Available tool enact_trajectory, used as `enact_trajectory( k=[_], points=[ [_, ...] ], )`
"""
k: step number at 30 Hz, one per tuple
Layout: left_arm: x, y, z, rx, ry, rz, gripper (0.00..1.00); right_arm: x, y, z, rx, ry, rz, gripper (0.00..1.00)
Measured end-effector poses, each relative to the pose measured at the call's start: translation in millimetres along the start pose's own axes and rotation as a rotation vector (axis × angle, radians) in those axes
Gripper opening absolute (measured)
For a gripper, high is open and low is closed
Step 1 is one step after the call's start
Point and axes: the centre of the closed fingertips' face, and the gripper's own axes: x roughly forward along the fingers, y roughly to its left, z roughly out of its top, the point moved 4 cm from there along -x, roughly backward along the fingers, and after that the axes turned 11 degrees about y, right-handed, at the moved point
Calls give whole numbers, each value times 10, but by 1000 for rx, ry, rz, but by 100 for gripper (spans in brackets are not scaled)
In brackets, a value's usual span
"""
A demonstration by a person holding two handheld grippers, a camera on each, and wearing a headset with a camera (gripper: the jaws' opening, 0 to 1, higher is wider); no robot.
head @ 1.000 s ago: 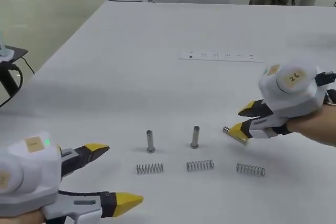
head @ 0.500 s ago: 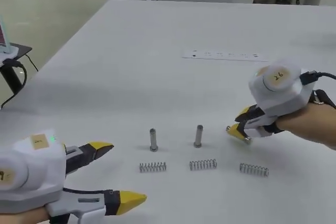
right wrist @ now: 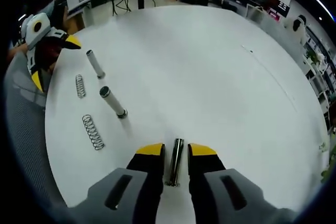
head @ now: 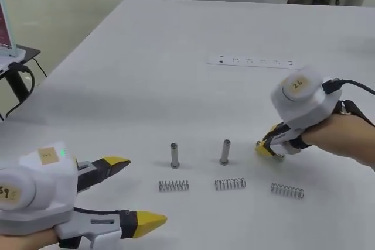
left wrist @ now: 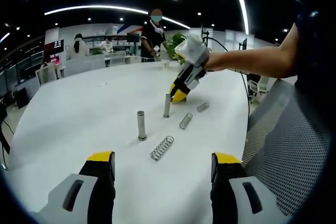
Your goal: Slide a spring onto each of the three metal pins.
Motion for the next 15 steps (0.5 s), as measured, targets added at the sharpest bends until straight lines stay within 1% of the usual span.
enact_trajectory(
  k=[2, 3, 6, 15],
  points=[
    [-2, 2, 0, 0, 0, 0, 71, 13, 8, -11, -6, 12, -5, 15],
    [-3, 3, 1, -1, -1, 0, 71, 5, 15, -5, -6, 6, 0, 14],
    [-2, 1, 1, -2, -1, 0, 71, 1, 15, -2, -3, 12, 0, 13],
    [1, -1, -4, 0, 4, -4, 70, 9, 44, 4, 24, 23, 25, 7]
  ],
)
